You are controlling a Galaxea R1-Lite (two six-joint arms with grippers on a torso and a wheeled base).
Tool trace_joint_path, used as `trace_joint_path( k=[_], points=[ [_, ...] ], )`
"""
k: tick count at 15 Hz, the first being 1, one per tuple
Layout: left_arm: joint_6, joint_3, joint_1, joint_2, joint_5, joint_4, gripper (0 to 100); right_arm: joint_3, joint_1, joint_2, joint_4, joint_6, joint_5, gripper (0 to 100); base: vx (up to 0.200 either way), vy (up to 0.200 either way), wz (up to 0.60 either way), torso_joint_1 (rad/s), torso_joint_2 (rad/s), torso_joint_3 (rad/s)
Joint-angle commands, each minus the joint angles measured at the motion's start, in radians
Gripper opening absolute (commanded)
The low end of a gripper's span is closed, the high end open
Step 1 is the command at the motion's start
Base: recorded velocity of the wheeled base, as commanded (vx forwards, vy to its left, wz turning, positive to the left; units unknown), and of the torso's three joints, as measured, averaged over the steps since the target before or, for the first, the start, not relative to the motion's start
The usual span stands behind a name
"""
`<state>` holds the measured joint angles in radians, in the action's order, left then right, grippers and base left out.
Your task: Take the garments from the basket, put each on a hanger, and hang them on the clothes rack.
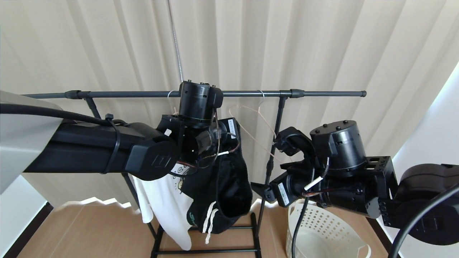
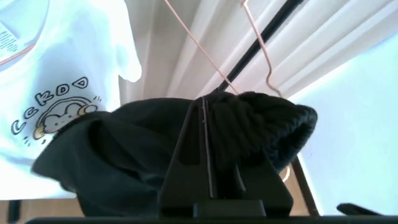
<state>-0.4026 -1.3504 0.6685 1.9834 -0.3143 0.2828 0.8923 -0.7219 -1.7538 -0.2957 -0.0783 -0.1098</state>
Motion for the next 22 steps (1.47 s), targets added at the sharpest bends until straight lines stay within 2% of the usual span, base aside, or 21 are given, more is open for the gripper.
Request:
trace_joint_path(
  k=[1,3,6,8,11,13,15,16,17,22],
  points=[
    [0.011,0.031,0.002,-0.026,0.004,0.009,0,-0.099,0.025,-0.007,-0.135,0.005,0.114,100,0.0,0.0,0.0,0.0,0.0,0.0],
    [0.042,0.065,0.002,-0.029,0.006,0.062,0,-0.119,0.059,-0.032,-0.204,0.005,0.174,100,0.0,0.0,0.0,0.0,0.0,0.0],
    [0.077,0.111,0.016,-0.031,0.006,0.15,0,-0.141,0.114,-0.055,-0.275,0.025,0.216,100,0.0,0.0,0.0,0.0,0.0,0.0],
    [0.079,0.114,0.022,-0.029,0.006,0.15,0,-0.179,0.111,-0.038,-0.319,0.031,0.24,100,0.0,0.0,0.0,0.0,0.0,0.0],
    [0.079,0.114,0.025,-0.028,0.006,0.15,0,-0.219,0.041,-0.036,-0.413,0.034,0.239,100,0.0,0.0,0.0,0.0,0.0,0.0],
    [0.079,0.114,0.031,-0.028,0.004,0.151,0,-0.21,-0.033,-0.05,-0.416,0.023,0.206,100,0.0,0.0,0.0,0.0,0.0,0.0],
    [0.079,0.117,0.034,-0.028,0.003,0.151,0,-0.185,-0.068,-0.099,-0.418,0.012,0.114,100,0.0,0.0,0.0,0.0,0.0,0.0],
    [0.079,0.119,0.037,-0.029,0.003,0.151,0,-0.151,-0.073,-0.171,-0.419,0.009,0.03,100,0.0,0.0,0.0,0.0,0.0,0.0],
    [0.079,0.119,0.037,-0.029,0.001,0.151,0,-0.131,-0.071,-0.213,-0.419,0.009,-0.014,100,0.0,0.0,0.0,0.0,0.0,0.0],
    [0.079,0.12,0.037,-0.029,0.001,0.151,0,-0.125,-0.011,-0.262,-0.418,0.018,-0.021,100,0.0,0.0,0.0,0.0,0.0,0.0]
  ],
)
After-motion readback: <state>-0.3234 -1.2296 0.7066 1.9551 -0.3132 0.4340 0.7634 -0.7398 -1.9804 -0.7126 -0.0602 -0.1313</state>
